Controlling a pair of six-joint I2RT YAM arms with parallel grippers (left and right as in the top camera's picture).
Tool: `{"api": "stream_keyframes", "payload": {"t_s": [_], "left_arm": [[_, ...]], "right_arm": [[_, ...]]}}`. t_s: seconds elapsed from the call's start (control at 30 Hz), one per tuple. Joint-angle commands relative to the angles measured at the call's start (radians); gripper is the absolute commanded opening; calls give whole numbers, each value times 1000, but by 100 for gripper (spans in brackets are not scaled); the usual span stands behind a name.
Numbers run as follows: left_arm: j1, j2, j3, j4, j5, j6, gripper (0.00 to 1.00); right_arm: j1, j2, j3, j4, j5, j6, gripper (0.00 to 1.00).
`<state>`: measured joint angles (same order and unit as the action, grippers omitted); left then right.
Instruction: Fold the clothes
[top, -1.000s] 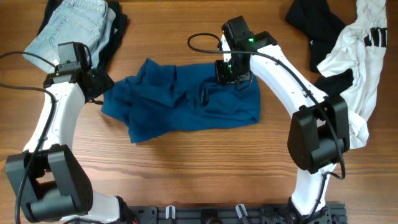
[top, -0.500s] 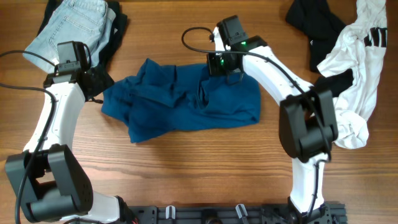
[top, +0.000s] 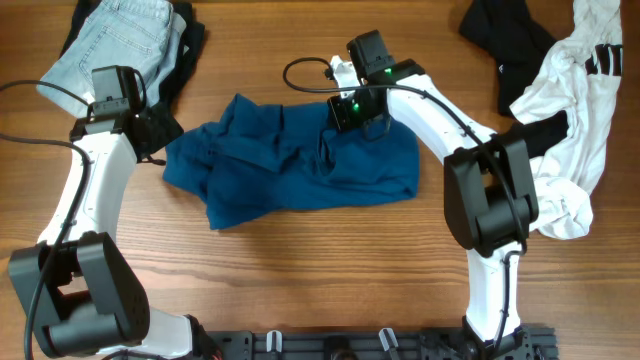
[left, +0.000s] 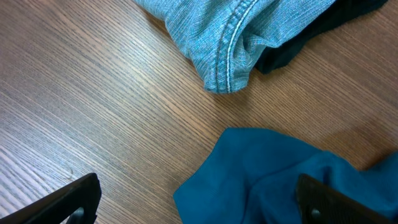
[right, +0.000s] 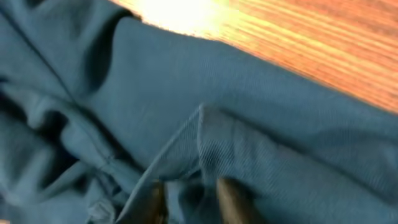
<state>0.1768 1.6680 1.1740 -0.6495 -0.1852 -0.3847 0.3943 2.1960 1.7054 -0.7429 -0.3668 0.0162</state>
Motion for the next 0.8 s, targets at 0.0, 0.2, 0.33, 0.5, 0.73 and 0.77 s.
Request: {"api": "stream_keyframes", "payload": {"t_s": [0.0,0.2,0.33,0.5,0.73,0.77], "left_arm": [[3,-2,18,4,9,15,100],[3,-2,18,4,9,15,100],[3,-2,18,4,9,15,100],[3,-2,18,3,10,14,100],[3,-2,18,3,10,14,100],[3,-2,18,2,10,14,100]], "right_arm": [[-23,-134,55,-50,-29,-29,45],[-51,-218,55,-198,38,24,57],[-47,-207,24,-278,72,24,44],[-17,-206,-73,-257,71,24,4],[52,-206,-277,-93,89,-15,4],[56,-206,-298,-77,89,-16,4]]}}
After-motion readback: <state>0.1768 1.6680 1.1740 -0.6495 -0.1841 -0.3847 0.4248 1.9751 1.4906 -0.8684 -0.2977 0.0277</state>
